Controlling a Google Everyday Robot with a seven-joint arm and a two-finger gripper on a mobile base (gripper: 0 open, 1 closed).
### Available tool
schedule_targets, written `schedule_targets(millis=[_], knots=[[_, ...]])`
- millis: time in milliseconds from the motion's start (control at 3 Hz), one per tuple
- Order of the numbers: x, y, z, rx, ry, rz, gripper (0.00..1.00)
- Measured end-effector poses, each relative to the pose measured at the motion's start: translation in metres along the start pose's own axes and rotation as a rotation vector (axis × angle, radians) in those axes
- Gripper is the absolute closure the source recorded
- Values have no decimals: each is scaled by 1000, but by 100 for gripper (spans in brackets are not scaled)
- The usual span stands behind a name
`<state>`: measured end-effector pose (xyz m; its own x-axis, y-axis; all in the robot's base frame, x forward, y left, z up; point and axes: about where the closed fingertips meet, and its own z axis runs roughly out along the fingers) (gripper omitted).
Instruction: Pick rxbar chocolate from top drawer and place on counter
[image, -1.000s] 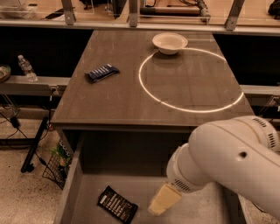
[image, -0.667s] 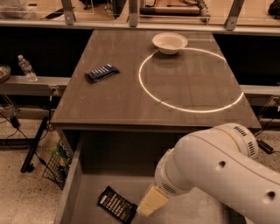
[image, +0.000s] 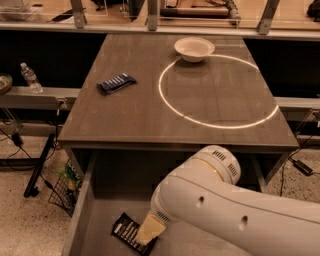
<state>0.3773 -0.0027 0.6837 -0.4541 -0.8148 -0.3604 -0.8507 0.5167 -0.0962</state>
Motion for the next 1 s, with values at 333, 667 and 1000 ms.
schedule_targets(millis=[333,667,1000], knots=[[-7,9,22,21,18,17,0],[-11,18,50,43,32,36,0],[-13,22,73,50,41,106,0]])
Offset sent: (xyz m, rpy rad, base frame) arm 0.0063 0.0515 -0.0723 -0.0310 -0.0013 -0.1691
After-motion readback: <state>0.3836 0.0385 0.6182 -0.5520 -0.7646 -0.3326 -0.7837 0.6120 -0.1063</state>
